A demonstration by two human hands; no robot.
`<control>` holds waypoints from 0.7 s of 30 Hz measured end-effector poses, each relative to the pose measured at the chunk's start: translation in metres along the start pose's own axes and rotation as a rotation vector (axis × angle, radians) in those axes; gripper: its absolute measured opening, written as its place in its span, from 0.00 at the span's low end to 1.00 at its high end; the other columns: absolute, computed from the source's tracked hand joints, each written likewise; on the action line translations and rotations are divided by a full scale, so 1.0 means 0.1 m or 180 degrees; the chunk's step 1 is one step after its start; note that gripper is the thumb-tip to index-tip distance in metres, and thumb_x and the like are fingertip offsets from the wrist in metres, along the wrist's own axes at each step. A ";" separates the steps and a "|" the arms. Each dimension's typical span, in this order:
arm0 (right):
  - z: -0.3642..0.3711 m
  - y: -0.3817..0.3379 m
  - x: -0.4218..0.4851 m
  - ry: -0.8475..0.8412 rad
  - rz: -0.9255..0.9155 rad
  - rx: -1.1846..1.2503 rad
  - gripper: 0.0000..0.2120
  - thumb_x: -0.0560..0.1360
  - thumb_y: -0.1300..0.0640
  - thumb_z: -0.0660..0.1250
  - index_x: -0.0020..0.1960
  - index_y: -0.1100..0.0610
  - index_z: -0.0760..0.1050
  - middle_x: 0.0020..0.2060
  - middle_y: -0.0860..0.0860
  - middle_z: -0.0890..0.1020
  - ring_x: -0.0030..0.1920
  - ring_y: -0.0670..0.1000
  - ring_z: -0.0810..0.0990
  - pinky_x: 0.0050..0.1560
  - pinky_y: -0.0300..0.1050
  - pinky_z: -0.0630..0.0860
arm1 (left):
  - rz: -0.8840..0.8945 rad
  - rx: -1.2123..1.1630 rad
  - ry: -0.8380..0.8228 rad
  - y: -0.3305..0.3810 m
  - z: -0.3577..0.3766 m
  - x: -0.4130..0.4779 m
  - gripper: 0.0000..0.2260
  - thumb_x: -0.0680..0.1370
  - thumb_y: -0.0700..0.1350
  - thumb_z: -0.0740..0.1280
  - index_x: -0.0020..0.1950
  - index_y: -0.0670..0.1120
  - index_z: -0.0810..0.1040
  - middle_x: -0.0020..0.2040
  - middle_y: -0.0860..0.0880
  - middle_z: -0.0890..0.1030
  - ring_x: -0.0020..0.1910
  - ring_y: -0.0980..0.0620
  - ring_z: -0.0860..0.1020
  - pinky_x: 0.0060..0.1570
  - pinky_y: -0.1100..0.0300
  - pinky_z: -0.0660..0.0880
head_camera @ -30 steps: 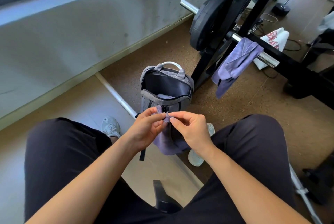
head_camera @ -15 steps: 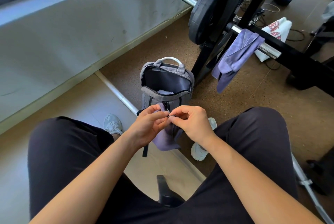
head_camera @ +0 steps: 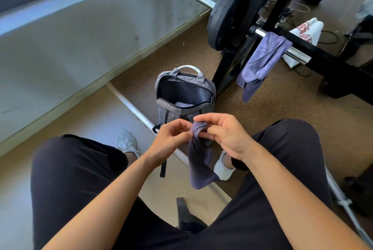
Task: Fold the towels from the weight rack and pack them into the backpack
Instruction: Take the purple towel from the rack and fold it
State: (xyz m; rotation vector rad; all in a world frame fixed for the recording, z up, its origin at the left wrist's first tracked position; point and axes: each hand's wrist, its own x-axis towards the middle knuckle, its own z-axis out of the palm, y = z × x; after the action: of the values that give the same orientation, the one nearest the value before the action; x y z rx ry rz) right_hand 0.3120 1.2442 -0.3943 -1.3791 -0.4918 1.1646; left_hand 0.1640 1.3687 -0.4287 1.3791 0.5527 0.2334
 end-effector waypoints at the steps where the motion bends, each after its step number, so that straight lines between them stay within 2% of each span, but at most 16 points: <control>1: -0.02 -0.02 -0.01 -0.0008 -0.0071 -0.0127 0.20 0.76 0.79 0.57 0.58 0.63 0.80 0.51 0.61 0.84 0.54 0.56 0.84 0.59 0.48 0.81 | 0.0064 0.0056 -0.0040 0.00 -0.01 0.00 0.08 0.74 0.41 0.72 0.53 0.46 0.83 0.49 0.41 0.85 0.48 0.47 0.83 0.53 0.53 0.80; 3: -0.06 -0.02 -0.03 0.0089 -0.0314 -0.0675 0.20 0.75 0.78 0.63 0.58 0.59 0.81 0.52 0.57 0.86 0.55 0.52 0.85 0.60 0.46 0.80 | 0.0179 0.0250 -0.0119 -0.01 -0.01 -0.01 0.10 0.74 0.39 0.73 0.54 0.49 0.83 0.51 0.43 0.86 0.50 0.46 0.84 0.53 0.54 0.81; 5: -0.07 -0.01 -0.03 0.0215 -0.0486 -0.1108 0.19 0.74 0.76 0.65 0.57 0.56 0.82 0.51 0.54 0.87 0.54 0.50 0.86 0.60 0.47 0.81 | 0.0296 0.0481 -0.0084 -0.05 0.01 -0.01 0.12 0.74 0.38 0.73 0.54 0.52 0.83 0.50 0.47 0.86 0.51 0.45 0.84 0.53 0.51 0.82; 9: -0.05 -0.02 -0.04 0.0384 -0.0728 -0.1356 0.15 0.75 0.72 0.68 0.55 0.57 0.84 0.47 0.52 0.87 0.51 0.50 0.86 0.55 0.49 0.83 | 0.0602 0.0889 0.0122 -0.13 0.03 0.02 0.11 0.76 0.36 0.73 0.56 0.49 0.83 0.49 0.50 0.86 0.49 0.47 0.85 0.52 0.48 0.83; 12: -0.06 -0.05 -0.04 0.0516 -0.0989 -0.1757 0.13 0.75 0.69 0.70 0.54 0.55 0.84 0.47 0.50 0.87 0.49 0.47 0.86 0.52 0.48 0.83 | 0.0895 0.1516 0.0326 -0.16 0.04 0.02 0.15 0.75 0.45 0.76 0.60 0.48 0.81 0.53 0.52 0.84 0.52 0.53 0.83 0.52 0.57 0.82; 14: -0.05 -0.07 -0.05 0.0558 -0.1277 -0.2056 0.12 0.74 0.68 0.71 0.53 0.54 0.84 0.47 0.48 0.85 0.48 0.47 0.84 0.49 0.45 0.82 | 0.1066 0.1900 0.0635 -0.18 0.08 0.02 0.13 0.74 0.52 0.73 0.57 0.50 0.80 0.52 0.55 0.83 0.50 0.56 0.81 0.49 0.58 0.81; 16: -0.03 -0.07 -0.05 0.0584 -0.1613 -0.2328 0.09 0.74 0.65 0.73 0.51 0.55 0.85 0.46 0.48 0.80 0.44 0.47 0.81 0.44 0.38 0.78 | 0.1219 0.2156 0.0988 -0.19 0.14 0.03 0.09 0.73 0.51 0.70 0.52 0.52 0.79 0.48 0.55 0.81 0.46 0.56 0.79 0.45 0.55 0.80; 18: -0.02 -0.07 -0.03 0.0612 -0.1726 -0.2402 0.07 0.74 0.65 0.74 0.50 0.56 0.84 0.48 0.48 0.76 0.38 0.49 0.79 0.39 0.35 0.75 | 0.1241 0.2308 0.1242 -0.18 0.19 0.06 0.07 0.71 0.48 0.68 0.49 0.52 0.78 0.45 0.55 0.80 0.43 0.54 0.78 0.41 0.52 0.78; 21: 0.00 -0.06 -0.02 0.0505 -0.1276 -0.1860 0.08 0.77 0.66 0.69 0.53 0.56 0.81 0.52 0.50 0.82 0.33 0.54 0.82 0.30 0.41 0.76 | 0.1208 0.2546 0.1401 -0.18 0.21 0.09 0.09 0.68 0.46 0.67 0.48 0.52 0.78 0.41 0.55 0.80 0.40 0.52 0.77 0.37 0.53 0.75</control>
State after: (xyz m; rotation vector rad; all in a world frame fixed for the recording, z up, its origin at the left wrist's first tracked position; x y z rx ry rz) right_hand 0.3131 1.2438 -0.3882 -1.7453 -0.9946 0.5935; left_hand 0.1790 1.3511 -0.4461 2.2363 0.7894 0.6860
